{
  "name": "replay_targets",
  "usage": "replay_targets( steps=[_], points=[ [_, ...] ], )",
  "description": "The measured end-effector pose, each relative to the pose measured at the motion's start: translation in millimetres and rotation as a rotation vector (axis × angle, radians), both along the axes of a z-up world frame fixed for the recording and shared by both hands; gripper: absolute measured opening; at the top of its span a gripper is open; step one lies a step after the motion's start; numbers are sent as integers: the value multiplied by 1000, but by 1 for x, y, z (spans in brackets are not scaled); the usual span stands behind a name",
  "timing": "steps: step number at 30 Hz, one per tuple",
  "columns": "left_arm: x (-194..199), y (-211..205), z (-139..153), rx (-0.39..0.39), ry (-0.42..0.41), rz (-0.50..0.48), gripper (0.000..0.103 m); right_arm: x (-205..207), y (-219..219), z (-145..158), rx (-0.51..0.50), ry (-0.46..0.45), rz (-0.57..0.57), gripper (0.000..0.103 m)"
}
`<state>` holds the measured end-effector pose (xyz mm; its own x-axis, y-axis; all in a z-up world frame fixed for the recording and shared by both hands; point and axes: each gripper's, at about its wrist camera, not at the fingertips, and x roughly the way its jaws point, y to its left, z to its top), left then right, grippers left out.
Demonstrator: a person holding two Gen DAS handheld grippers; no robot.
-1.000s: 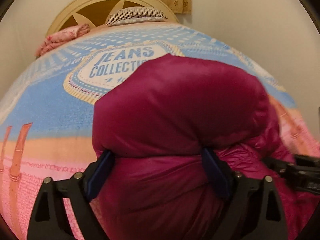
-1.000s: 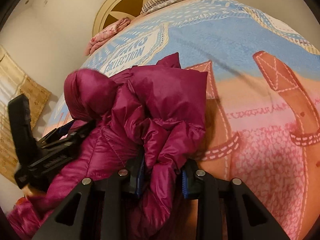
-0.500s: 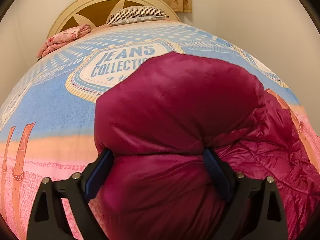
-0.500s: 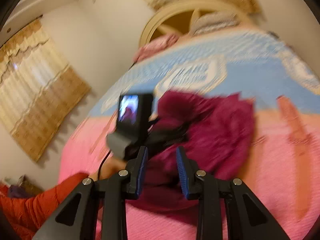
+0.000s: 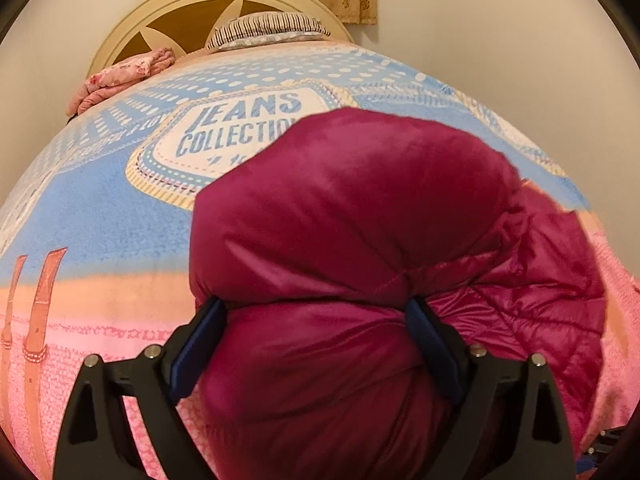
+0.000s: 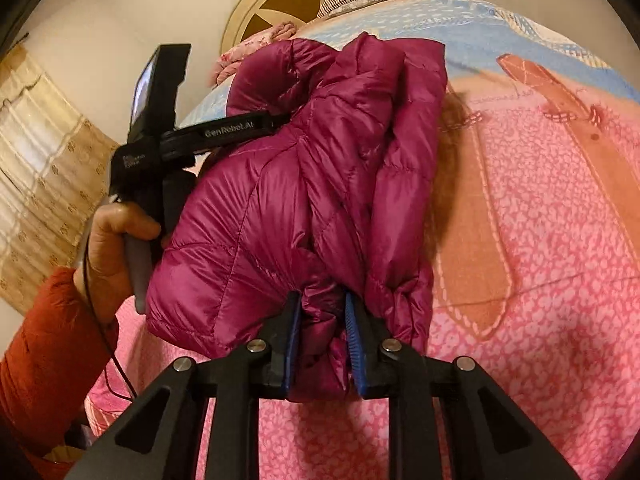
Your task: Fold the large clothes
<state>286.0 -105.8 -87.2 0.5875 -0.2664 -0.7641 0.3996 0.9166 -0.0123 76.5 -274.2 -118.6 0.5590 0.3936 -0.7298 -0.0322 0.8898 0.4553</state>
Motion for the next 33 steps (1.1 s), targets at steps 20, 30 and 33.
replay_targets(
  steps=[20, 30, 33],
  points=[
    [50, 40, 40, -145, -44, 62, 88, 149, -42, 71, -113, -176, 11, 23],
    [64, 30, -11, -175, 56, 74, 89, 179, -32, 5, -157, -70, -3, 23],
    [69, 27, -26, -196, 99, 94, 91, 187, -36, -4, -134, -76, -8, 23]
  ],
)
